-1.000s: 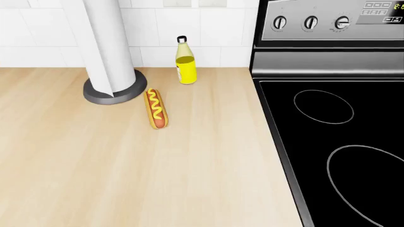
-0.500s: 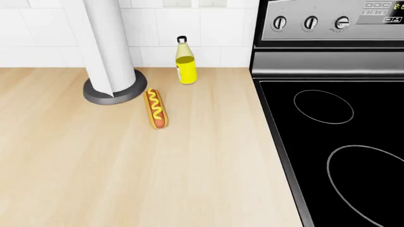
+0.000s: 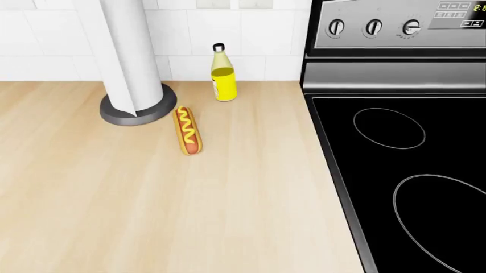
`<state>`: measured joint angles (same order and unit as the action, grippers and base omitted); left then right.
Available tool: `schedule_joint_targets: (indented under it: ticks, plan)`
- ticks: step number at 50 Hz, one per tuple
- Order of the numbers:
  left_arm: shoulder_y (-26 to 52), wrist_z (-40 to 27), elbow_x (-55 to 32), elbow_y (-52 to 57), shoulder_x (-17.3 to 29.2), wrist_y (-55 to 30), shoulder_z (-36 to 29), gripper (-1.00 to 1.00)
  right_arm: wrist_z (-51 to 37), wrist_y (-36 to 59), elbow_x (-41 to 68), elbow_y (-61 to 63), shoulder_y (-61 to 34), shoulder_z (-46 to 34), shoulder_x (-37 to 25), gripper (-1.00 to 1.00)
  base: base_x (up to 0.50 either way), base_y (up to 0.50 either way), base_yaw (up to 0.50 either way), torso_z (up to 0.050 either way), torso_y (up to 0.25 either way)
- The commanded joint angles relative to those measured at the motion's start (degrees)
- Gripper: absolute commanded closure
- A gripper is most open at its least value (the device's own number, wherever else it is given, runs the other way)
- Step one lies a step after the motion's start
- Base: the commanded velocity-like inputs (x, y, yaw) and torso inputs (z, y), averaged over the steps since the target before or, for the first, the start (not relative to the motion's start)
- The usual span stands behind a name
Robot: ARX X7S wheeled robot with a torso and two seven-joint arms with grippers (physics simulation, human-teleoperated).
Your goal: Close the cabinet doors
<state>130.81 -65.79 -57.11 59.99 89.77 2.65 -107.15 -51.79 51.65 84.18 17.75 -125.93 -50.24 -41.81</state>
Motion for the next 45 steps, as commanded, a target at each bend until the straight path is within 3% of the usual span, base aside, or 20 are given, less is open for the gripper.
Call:
schedule_joint_targets:
  ticks: [1, 45]
  plan:
    - [-2.29, -0.48, 1.05, 0.0, 0.22, 1.19, 0.93, -1.0, 6.9, -3.55, -6.6, -5.66, 1.35, 1.56, 5.0, -1.0, 0.0, 0.0, 0.0, 0.0, 0.0]
    - [-4.81, -0.14, -0.69, 0.0, 0.22, -0.59, 6.04, -1.0, 15.3, -6.22, -14.04, -19.75, 7.02, -3.66, 11.23, -1.0, 0.01, 0.0, 0.0, 0.002, 0.0]
